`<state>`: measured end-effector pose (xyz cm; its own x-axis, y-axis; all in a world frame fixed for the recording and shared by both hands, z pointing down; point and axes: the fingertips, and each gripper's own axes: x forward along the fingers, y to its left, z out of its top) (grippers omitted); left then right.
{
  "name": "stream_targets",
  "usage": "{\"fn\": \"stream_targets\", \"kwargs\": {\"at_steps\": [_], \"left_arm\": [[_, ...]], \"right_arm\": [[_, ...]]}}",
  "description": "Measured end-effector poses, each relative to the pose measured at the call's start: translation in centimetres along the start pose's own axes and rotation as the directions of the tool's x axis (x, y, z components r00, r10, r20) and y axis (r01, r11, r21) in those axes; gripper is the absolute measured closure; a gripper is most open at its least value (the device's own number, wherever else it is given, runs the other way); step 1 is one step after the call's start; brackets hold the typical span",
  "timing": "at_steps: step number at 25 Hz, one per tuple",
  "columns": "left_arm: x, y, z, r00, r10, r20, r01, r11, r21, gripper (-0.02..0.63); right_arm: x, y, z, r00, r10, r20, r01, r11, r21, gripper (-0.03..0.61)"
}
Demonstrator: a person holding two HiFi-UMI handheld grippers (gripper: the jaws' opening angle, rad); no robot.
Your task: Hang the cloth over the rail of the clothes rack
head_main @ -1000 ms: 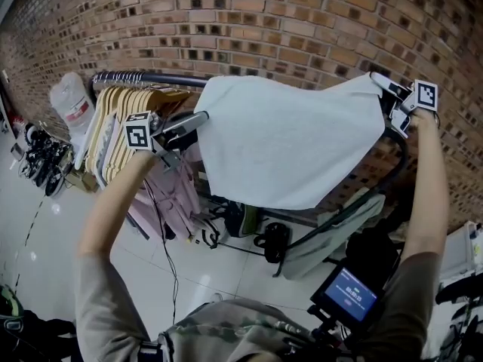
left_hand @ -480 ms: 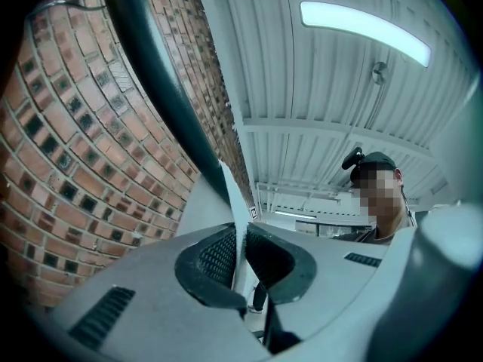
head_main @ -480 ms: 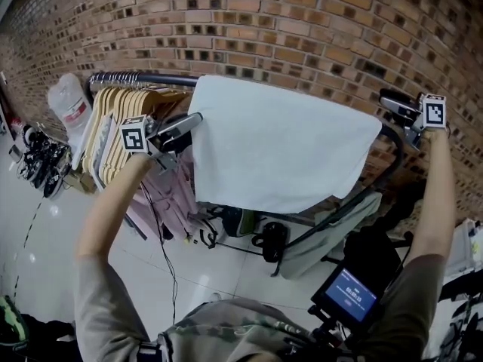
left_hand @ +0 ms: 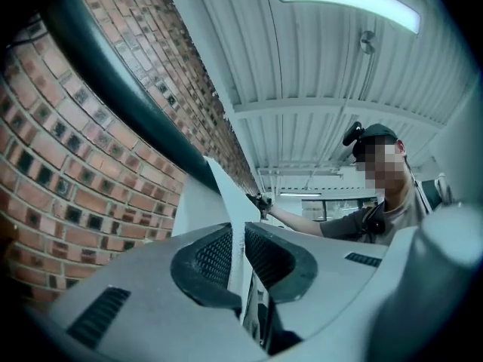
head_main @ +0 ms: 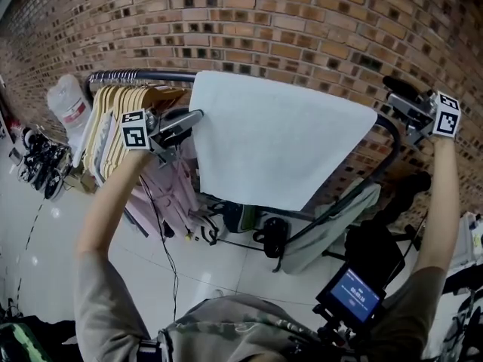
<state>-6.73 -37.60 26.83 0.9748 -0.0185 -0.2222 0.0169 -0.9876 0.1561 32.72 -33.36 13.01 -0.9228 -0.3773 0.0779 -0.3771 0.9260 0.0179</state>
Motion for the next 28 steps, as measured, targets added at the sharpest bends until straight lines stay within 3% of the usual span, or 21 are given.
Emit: {"fn": "stream_targets", "kwargs": {"at_steps": [1, 5, 10, 13, 17, 22, 24, 25, 26, 27, 28], "left_arm": [[-0.1, 0.1, -0.1, 1.0, 0.014, -0.004, -0.014, 1.0, 0.01, 0.595], [-0.5, 0.8, 0.2, 0.998, 0.063, 0.01, -0.063, 0.998, 0.023, 0.466], [-2.2, 1.3, 0.7, 0.995, 0.1, 0.008, -0.1, 0.994, 0.047, 0.462], [-3.3, 0.6, 0.8, 0.994, 0.113, 0.01, -0.113, 0.99, 0.081, 0.463], [-4.6, -1.5, -0.4, 0.995, 0.084, -0.044, -0.08, 0.992, 0.097, 0.463], [-4.2, -5.8, 0.0, 1.0, 0.006, -0.002, -0.006, 0.998, 0.061, 0.466], [-3.3, -8.0, -0.6, 1.0, -0.026, -0.016, 0.027, 0.997, 0.076, 0.468], [-2.8, -9.2, -1.1, 0.999, -0.04, -0.029, 0.042, 0.995, 0.088, 0.475], [-2.4, -10.3, -1.7, 0.998, -0.052, -0.039, 0.056, 0.994, 0.098, 0.531], [-2.0, -11.4, -2.2, 0.997, -0.064, -0.044, 0.068, 0.992, 0.102, 0.601], [-1.7, -12.6, -2.7, 0.996, -0.078, -0.042, 0.082, 0.992, 0.099, 0.607]], "right_arm": [[0.1, 1.2, 0.3, 1.0, 0.013, 0.014, -0.013, 1.0, -0.007, 0.29], [0.1, 3.9, 0.7, 0.999, 0.003, 0.047, -0.003, 1.0, -0.014, 0.29], [0.8, 7.4, -0.2, 0.996, 0.012, 0.087, -0.005, 0.997, -0.074, 0.29], [1.3, 9.3, -1.0, 0.992, -0.024, 0.124, 0.042, 0.989, -0.14, 0.29], [2.8, 12.6, -3.0, 0.993, -0.028, 0.113, 0.046, 0.985, -0.163, 0.29], [5.3, 15.9, -5.0, 0.98, 0.023, 0.195, -0.017, 0.999, -0.034, 0.291], [6.5, 17.4, -6.8, 0.982, 0.033, 0.186, -0.023, 0.998, -0.057, 0.291], [7.1, 18.3, -8.0, 0.986, 0.038, 0.164, -0.023, 0.995, -0.092, 0.313], [7.7, 19.3, -9.0, 0.989, 0.038, 0.145, -0.02, 0.992, -0.123, 0.405], [8.3, 20.2, -9.9, 0.99, 0.034, 0.14, -0.015, 0.99, -0.137, 0.442], [8.7, 21.0, -10.6, 0.988, 0.029, 0.149, -0.009, 0.991, -0.134, 0.477]]}}
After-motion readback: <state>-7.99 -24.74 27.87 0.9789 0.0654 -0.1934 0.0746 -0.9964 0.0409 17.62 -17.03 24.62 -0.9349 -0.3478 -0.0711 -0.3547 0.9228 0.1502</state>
